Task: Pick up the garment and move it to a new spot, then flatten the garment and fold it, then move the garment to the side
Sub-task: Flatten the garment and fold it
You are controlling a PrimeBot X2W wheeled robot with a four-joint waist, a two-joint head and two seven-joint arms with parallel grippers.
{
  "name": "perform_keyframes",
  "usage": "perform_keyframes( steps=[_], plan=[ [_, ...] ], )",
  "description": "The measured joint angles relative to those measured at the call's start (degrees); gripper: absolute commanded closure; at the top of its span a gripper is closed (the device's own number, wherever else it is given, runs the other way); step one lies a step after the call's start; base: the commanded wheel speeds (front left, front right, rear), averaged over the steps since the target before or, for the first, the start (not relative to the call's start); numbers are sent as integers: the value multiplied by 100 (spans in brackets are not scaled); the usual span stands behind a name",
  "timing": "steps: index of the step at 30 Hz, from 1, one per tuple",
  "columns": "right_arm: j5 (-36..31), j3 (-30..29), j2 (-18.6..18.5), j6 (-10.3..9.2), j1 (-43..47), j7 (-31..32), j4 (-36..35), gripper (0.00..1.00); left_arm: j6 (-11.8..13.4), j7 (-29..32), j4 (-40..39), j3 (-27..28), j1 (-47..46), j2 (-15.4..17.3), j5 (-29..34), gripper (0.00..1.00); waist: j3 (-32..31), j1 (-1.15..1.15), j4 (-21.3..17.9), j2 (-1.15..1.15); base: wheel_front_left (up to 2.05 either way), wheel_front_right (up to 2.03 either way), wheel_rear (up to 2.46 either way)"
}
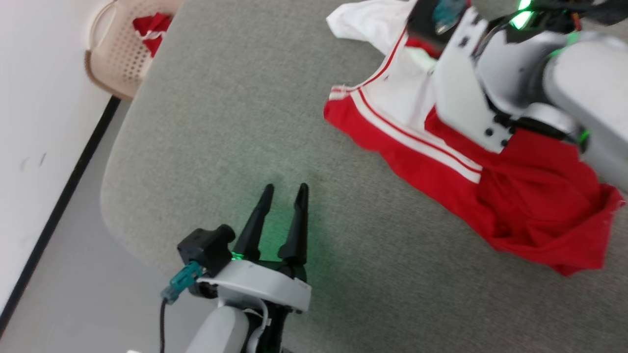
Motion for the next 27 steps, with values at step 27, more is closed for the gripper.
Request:
perform_keyframes(
  steps=[27],
  plan=[
    [2751,-2933,-2196,0,3977,-4128,209,100,-190,1,-37,1016,482,-8,1102,0,-936,0,-1668,0,0,0,0]
  ],
)
